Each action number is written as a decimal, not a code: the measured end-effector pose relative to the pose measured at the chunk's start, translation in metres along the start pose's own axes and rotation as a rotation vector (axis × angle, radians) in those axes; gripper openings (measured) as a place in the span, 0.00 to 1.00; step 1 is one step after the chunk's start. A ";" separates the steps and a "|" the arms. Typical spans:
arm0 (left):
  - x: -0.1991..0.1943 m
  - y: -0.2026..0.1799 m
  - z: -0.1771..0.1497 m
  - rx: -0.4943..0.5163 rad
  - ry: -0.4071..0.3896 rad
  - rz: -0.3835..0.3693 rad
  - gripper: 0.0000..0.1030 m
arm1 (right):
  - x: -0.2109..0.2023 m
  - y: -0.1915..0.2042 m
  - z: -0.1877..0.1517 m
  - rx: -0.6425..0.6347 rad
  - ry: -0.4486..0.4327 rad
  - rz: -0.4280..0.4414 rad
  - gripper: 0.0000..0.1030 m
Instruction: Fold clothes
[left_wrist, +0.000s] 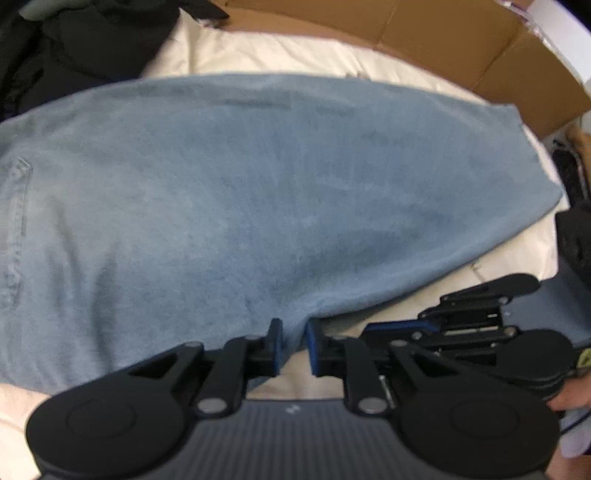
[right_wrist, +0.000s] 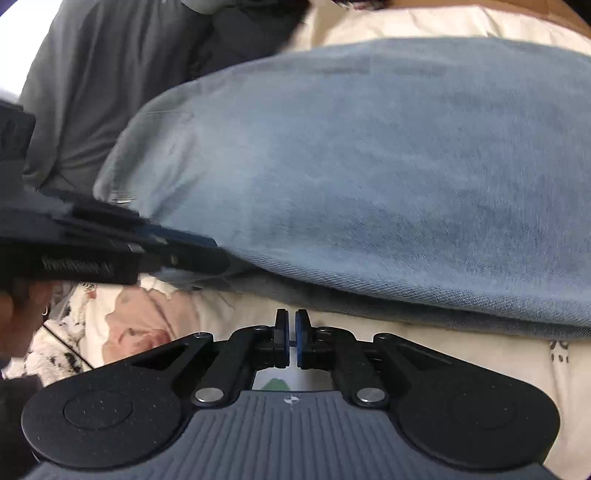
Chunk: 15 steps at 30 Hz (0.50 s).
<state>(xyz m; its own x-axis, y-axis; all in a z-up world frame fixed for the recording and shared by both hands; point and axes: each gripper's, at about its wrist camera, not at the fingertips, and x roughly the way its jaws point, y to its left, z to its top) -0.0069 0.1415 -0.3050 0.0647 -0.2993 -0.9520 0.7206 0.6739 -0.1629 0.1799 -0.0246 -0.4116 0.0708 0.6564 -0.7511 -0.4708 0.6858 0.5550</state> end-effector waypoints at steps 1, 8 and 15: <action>-0.008 0.004 0.002 0.008 -0.011 0.008 0.20 | -0.001 0.002 0.000 -0.009 0.000 0.002 0.03; -0.066 0.049 0.016 -0.016 -0.111 0.112 0.23 | 0.005 0.021 0.004 -0.099 0.021 0.013 0.13; -0.101 0.105 0.028 0.004 -0.155 0.252 0.26 | 0.020 0.048 0.006 -0.198 0.023 0.011 0.45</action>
<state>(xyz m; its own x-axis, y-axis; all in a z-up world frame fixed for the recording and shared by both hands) 0.0816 0.2232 -0.2180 0.3466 -0.2224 -0.9113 0.6714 0.7373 0.0754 0.1640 0.0239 -0.3979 0.0455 0.6545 -0.7547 -0.6355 0.6019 0.4836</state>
